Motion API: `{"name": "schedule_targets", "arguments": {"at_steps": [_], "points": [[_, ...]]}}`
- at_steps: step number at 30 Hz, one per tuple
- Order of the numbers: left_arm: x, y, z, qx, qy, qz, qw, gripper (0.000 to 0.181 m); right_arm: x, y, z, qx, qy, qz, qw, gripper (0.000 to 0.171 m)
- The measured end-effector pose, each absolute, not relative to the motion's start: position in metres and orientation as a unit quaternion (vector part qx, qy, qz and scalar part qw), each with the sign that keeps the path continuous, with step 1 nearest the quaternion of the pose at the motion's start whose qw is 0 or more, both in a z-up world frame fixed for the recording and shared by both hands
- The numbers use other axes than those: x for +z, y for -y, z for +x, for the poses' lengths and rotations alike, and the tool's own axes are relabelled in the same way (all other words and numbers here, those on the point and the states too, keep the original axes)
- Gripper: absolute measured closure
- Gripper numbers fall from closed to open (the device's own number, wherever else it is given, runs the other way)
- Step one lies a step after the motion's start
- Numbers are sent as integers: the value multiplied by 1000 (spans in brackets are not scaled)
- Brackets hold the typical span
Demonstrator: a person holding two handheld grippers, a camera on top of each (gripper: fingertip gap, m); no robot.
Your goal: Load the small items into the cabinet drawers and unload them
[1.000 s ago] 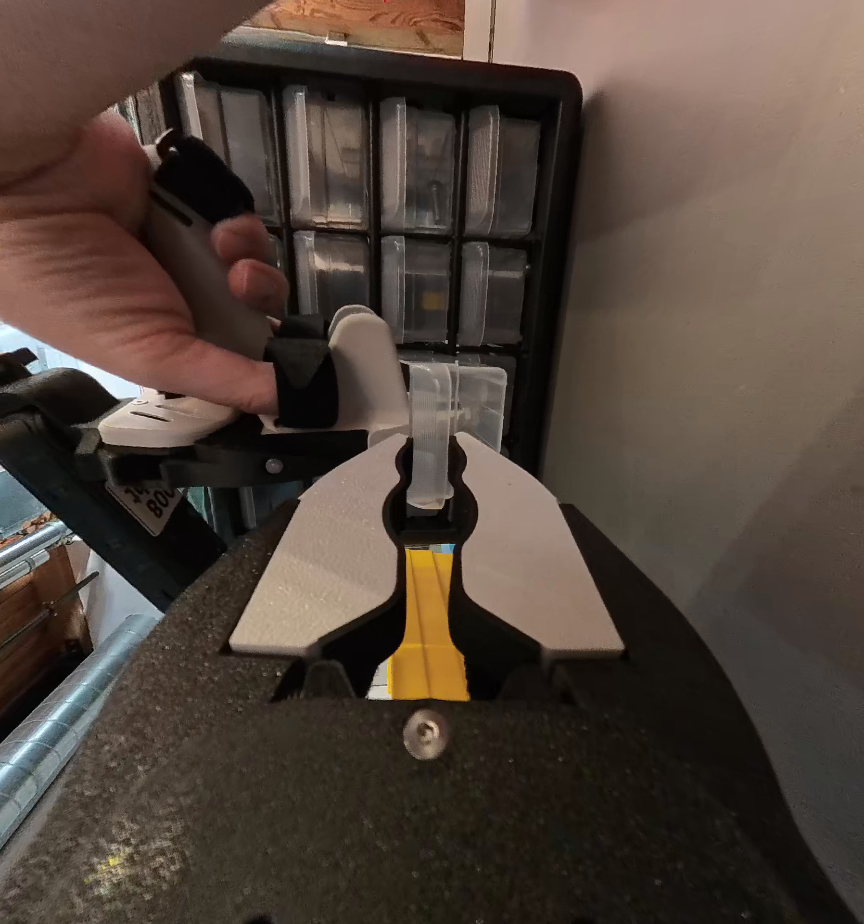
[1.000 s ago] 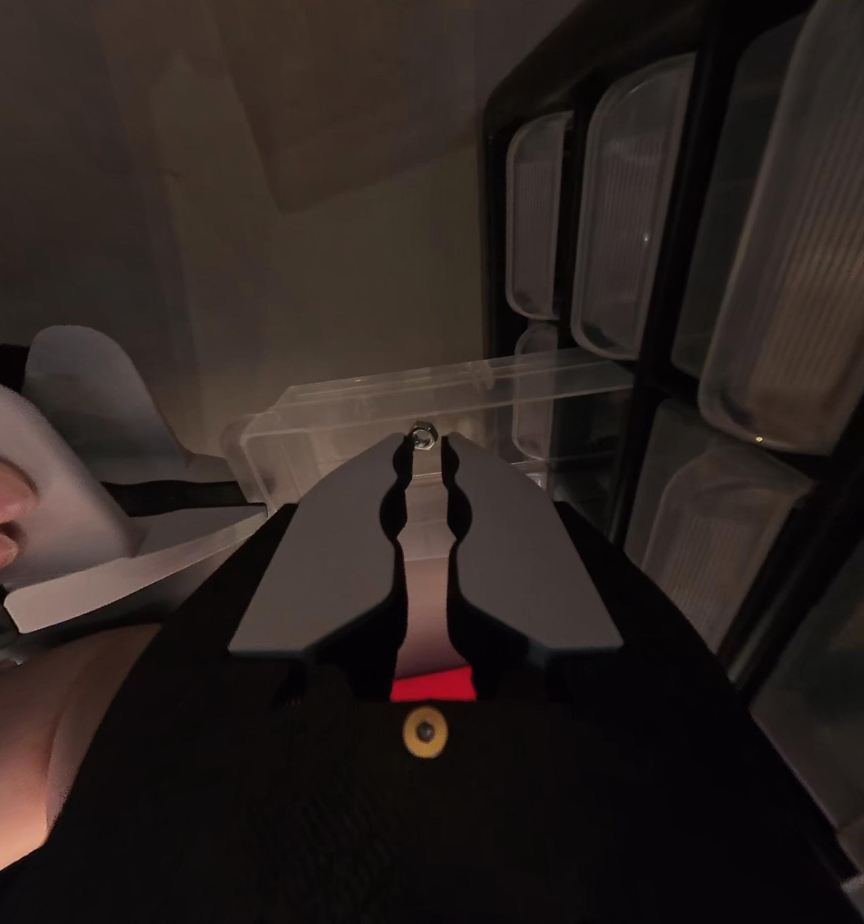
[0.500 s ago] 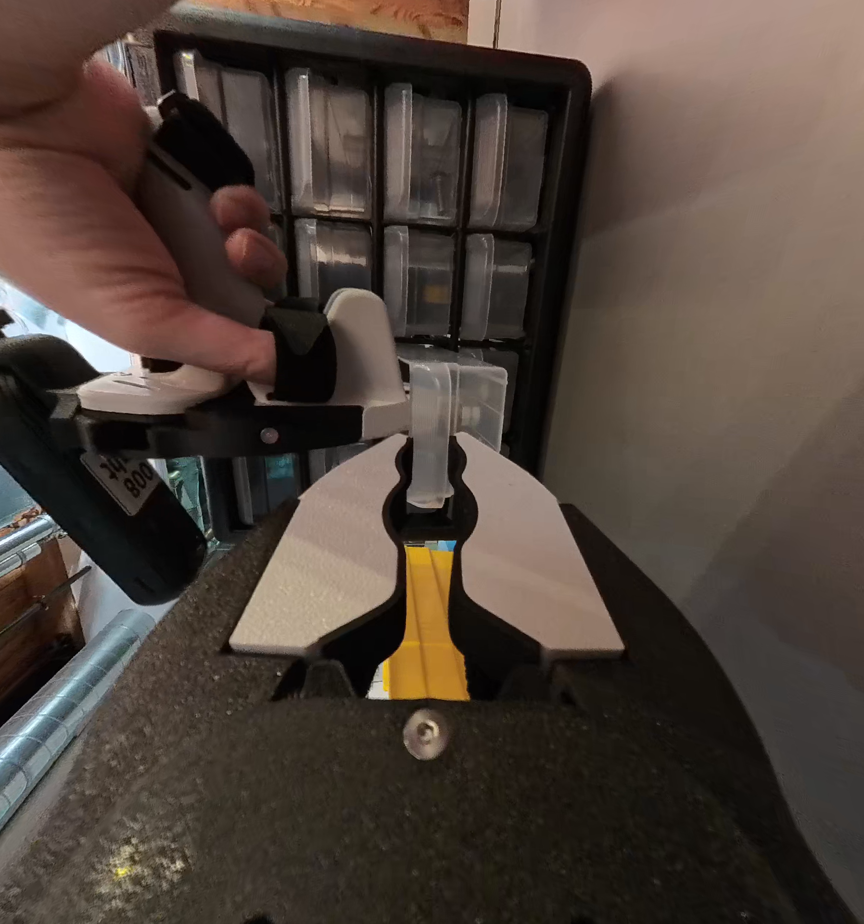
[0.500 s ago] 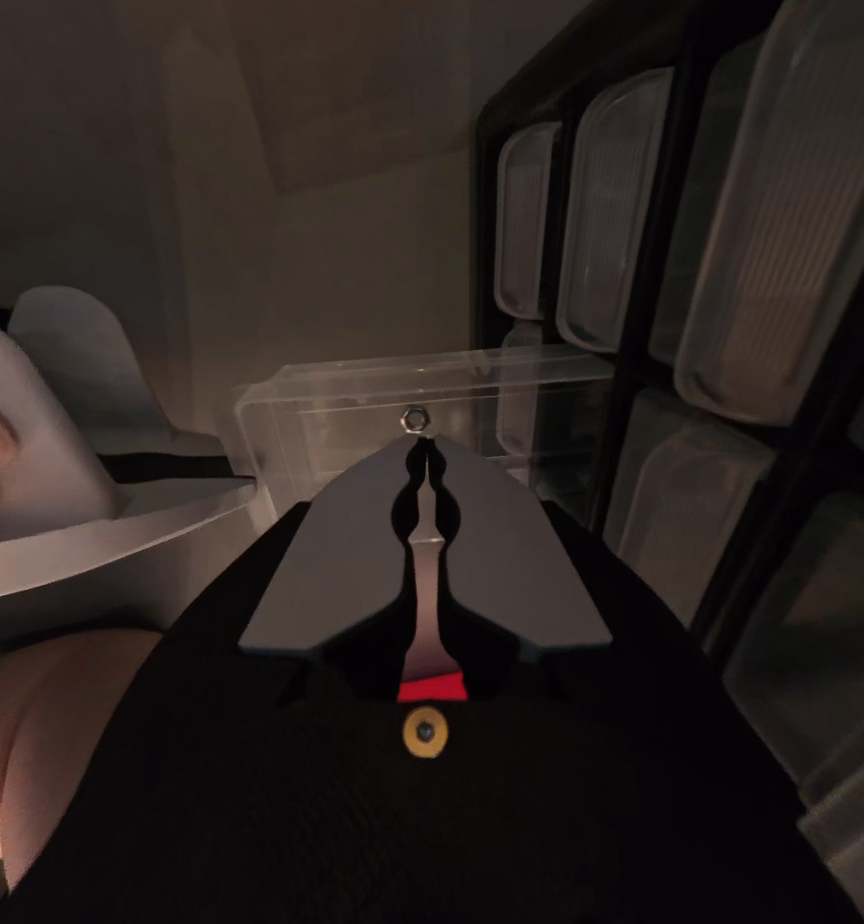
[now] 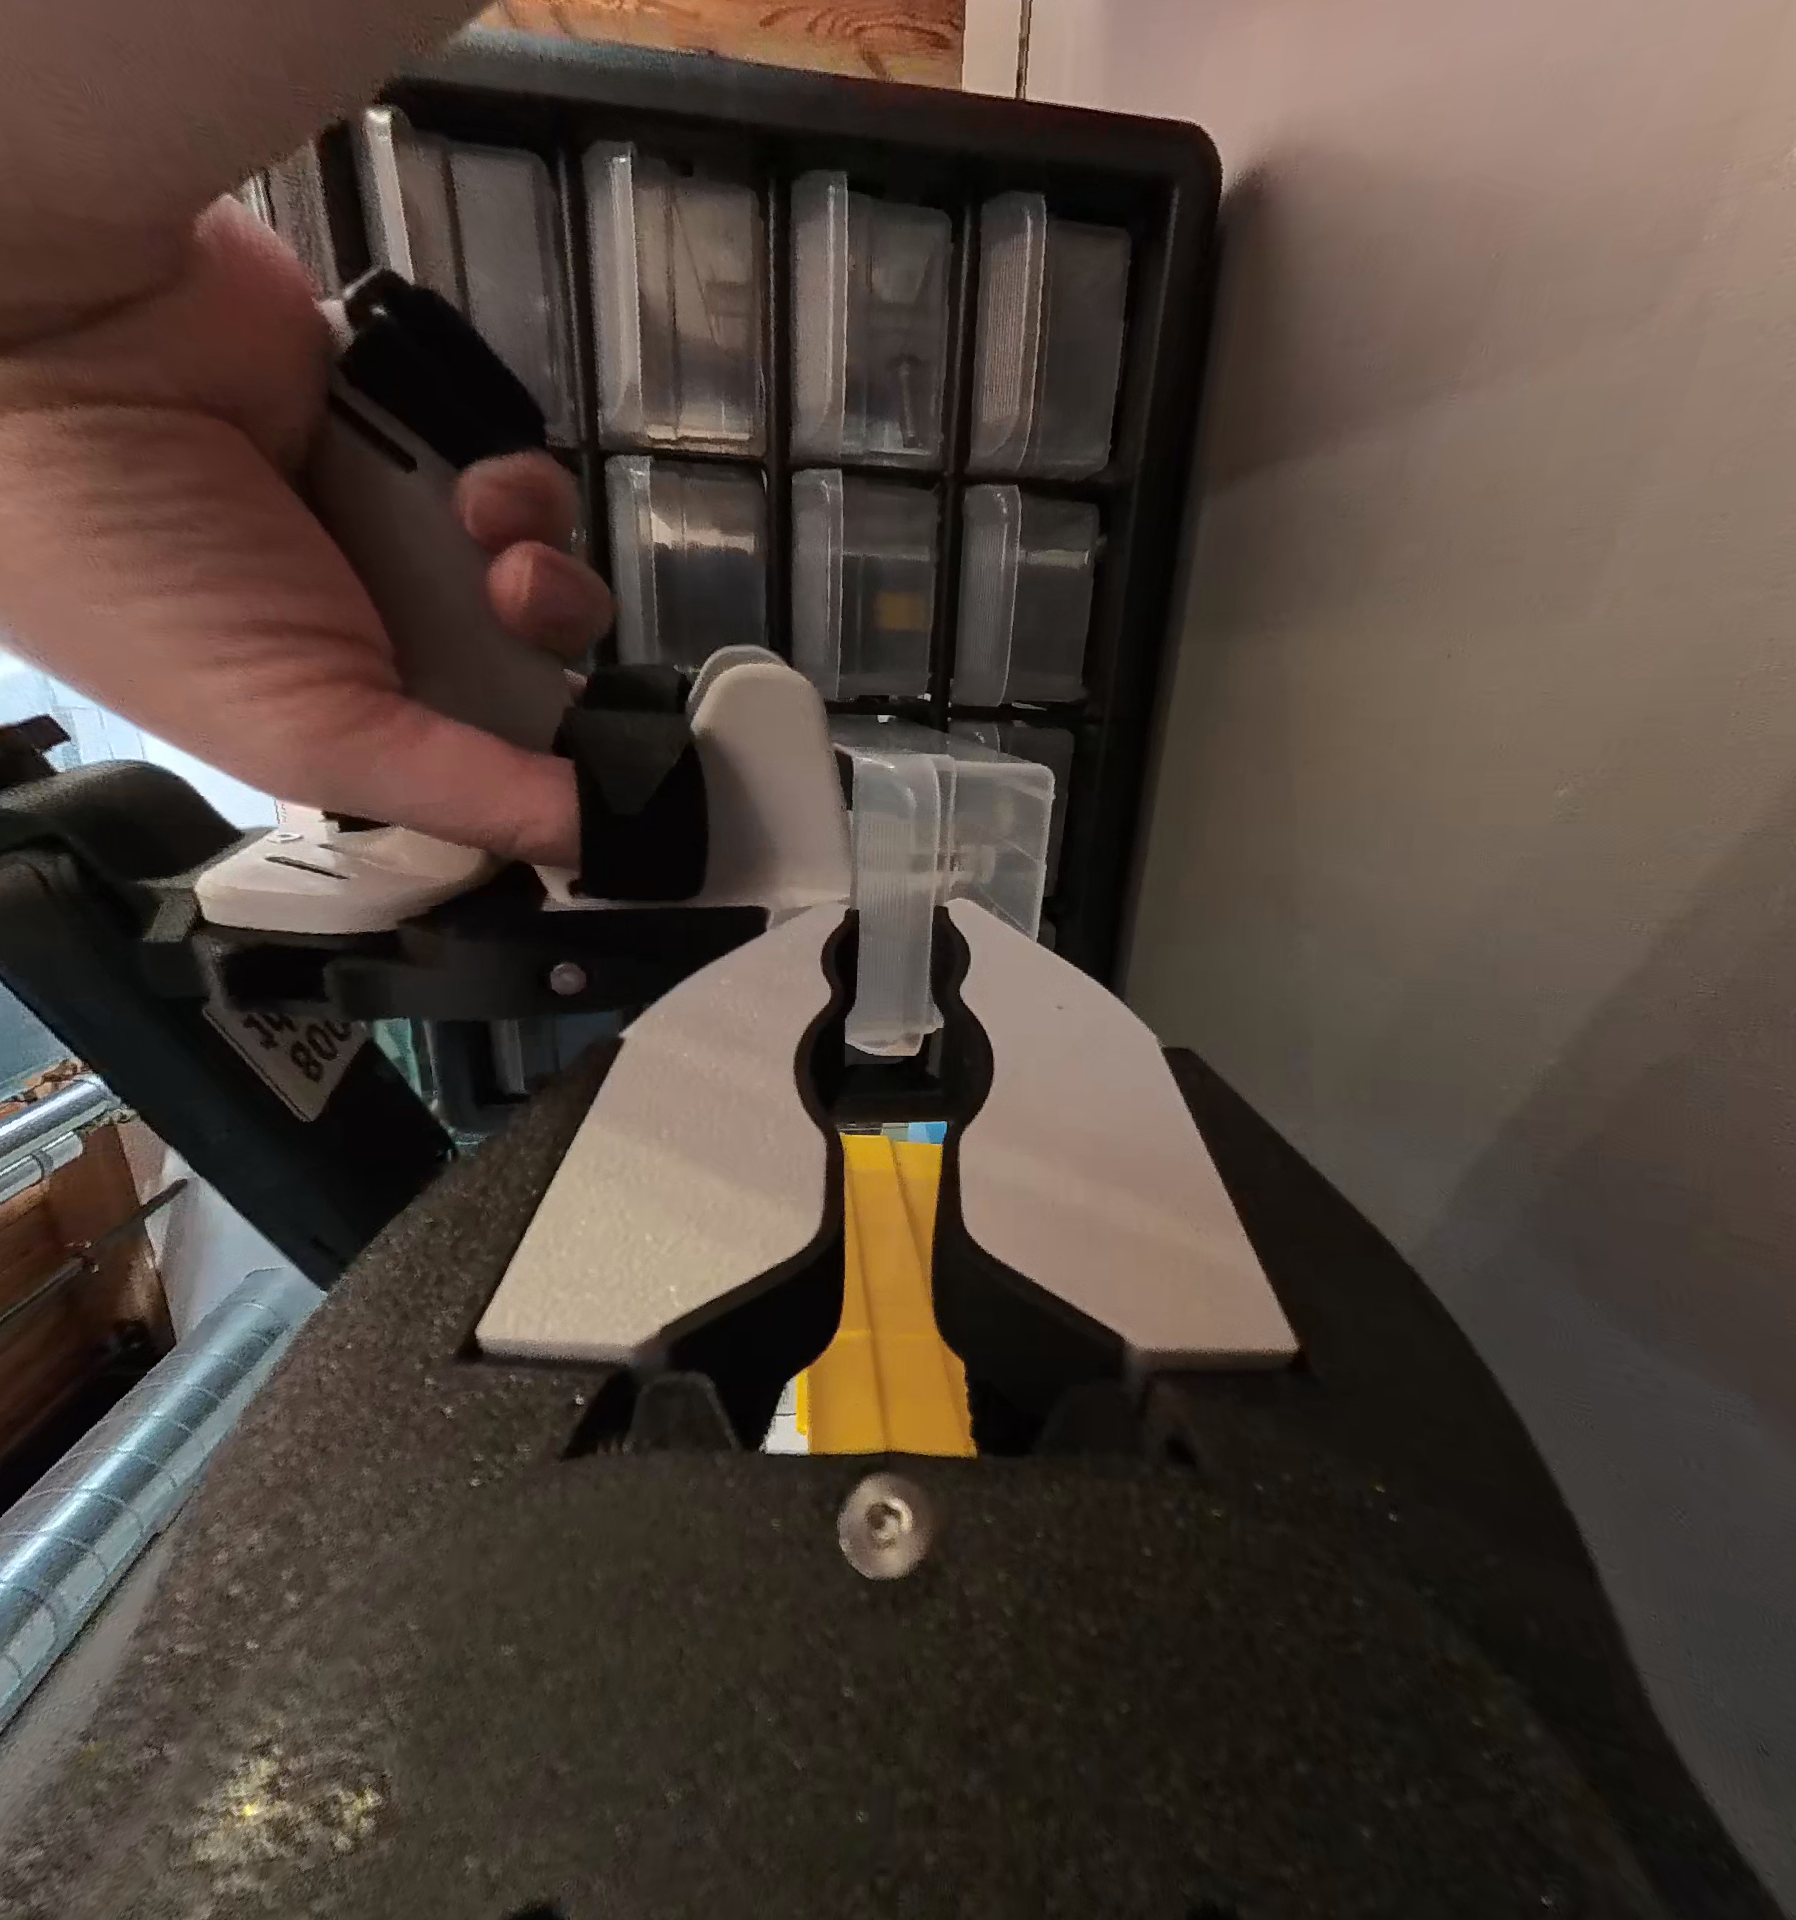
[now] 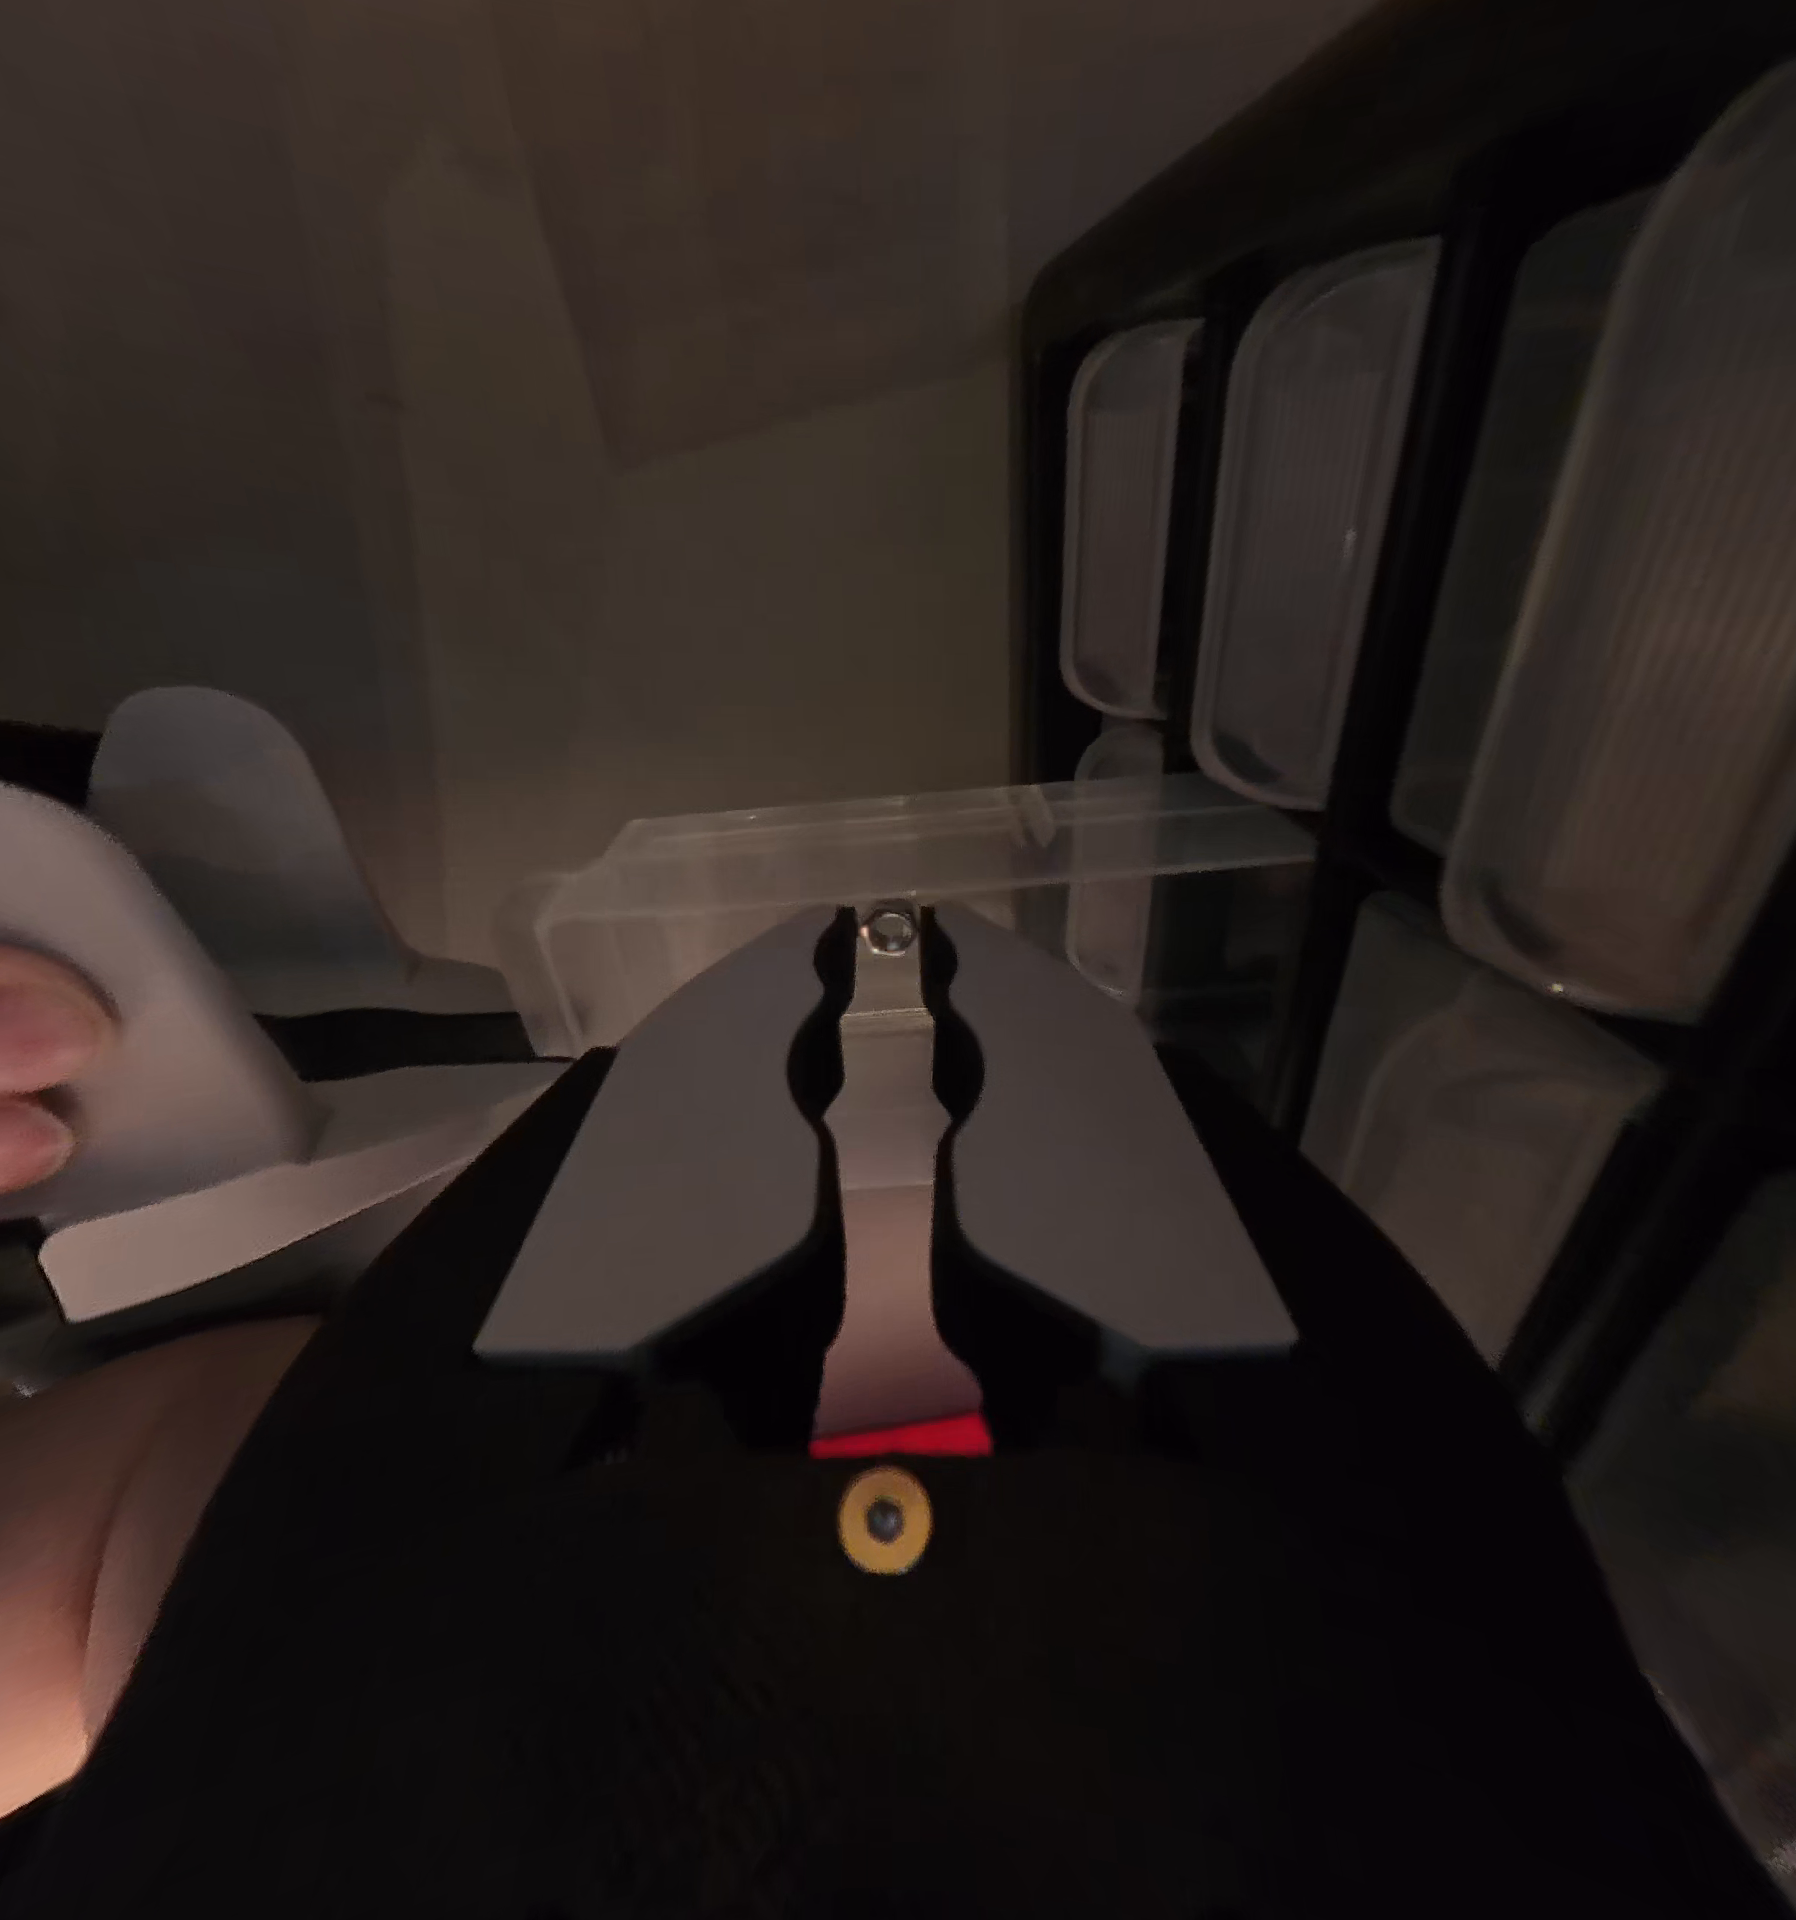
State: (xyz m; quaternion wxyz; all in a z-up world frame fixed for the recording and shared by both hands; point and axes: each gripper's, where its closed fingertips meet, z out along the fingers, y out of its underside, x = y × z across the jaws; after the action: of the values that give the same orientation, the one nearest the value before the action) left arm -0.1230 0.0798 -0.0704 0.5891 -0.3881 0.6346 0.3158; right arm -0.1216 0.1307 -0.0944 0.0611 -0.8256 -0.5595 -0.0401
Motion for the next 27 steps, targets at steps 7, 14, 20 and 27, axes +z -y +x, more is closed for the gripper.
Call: {"name": "schedule_targets", "arguments": {"at_steps": [7, 14, 20, 27], "points": [[-71, -80, -122, 321, -637, -385, 586, 169, -98, -130, -119, -66, 554, -829, 40, 159], [-71, -80, -122, 322, -636, -386, 586, 169, -98, -130, -119, -70, 555, -828, 36, 160], [-70, -80, -122, 320, -635, -384, 589, 169, -95, -129, -120, -72, 576, -813, 51, 160], [-70, -80, -122, 319, -635, -382, 591, 169, -62, -128, -114, -55, 569, -810, 131, 160]]}}
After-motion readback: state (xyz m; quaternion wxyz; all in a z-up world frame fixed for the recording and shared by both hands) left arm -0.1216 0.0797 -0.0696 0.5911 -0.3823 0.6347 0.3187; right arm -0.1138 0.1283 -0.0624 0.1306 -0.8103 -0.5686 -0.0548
